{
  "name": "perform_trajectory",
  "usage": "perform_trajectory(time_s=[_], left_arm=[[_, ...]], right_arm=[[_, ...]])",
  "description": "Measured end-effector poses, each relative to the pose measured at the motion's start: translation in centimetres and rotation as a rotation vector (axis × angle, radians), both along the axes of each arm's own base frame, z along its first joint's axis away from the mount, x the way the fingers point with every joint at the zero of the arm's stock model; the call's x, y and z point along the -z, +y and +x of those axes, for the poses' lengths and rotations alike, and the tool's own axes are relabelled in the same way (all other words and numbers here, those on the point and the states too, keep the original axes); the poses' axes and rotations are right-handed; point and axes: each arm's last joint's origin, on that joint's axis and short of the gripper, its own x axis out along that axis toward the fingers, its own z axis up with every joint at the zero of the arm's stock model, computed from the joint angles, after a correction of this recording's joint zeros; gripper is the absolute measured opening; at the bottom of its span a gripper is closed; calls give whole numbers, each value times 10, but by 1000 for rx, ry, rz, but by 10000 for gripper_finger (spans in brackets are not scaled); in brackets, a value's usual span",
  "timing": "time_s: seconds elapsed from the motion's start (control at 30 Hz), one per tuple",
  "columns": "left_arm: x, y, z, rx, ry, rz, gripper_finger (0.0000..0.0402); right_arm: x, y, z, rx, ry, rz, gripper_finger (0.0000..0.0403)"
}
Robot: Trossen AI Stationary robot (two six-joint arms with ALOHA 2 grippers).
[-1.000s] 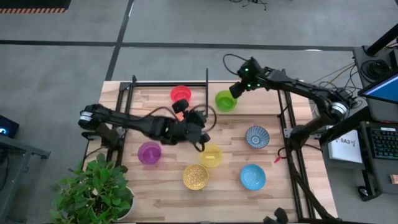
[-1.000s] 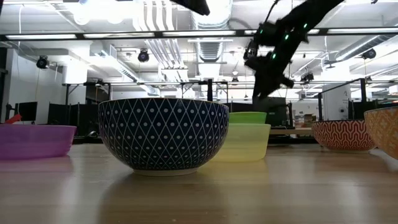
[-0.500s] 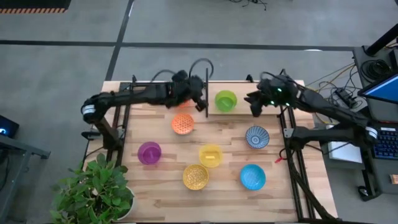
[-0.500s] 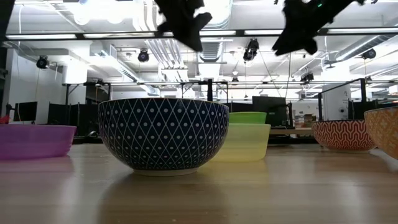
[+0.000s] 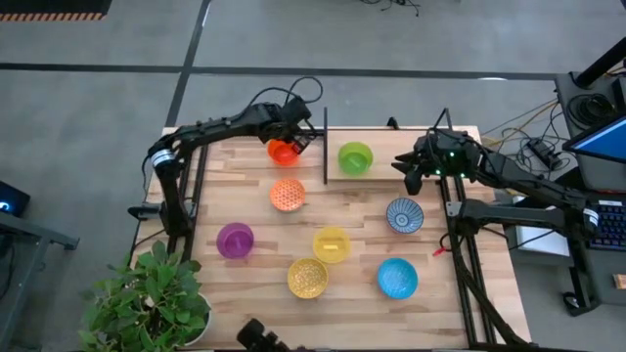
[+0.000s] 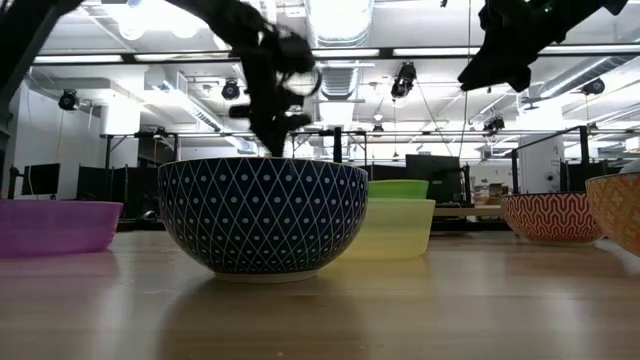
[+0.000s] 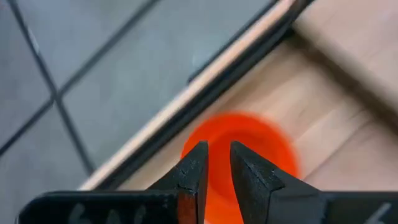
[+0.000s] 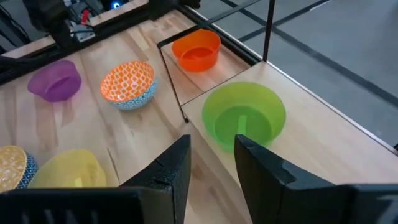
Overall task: Place and stack bowls onto a shelf
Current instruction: Stack the orange bowl on top of the green bowl on the shelf
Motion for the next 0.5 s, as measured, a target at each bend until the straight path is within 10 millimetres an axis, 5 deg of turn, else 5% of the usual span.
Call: perform_trajectory(time_s=[0.33, 0.5], left_arm=[[54, 44, -17, -40, 62, -276, 50], [65, 57, -25, -103, 66, -304, 50]], right_arm=[[1, 2, 2, -6, -5, 30, 116], [1, 7, 5, -38, -8, 38, 116]])
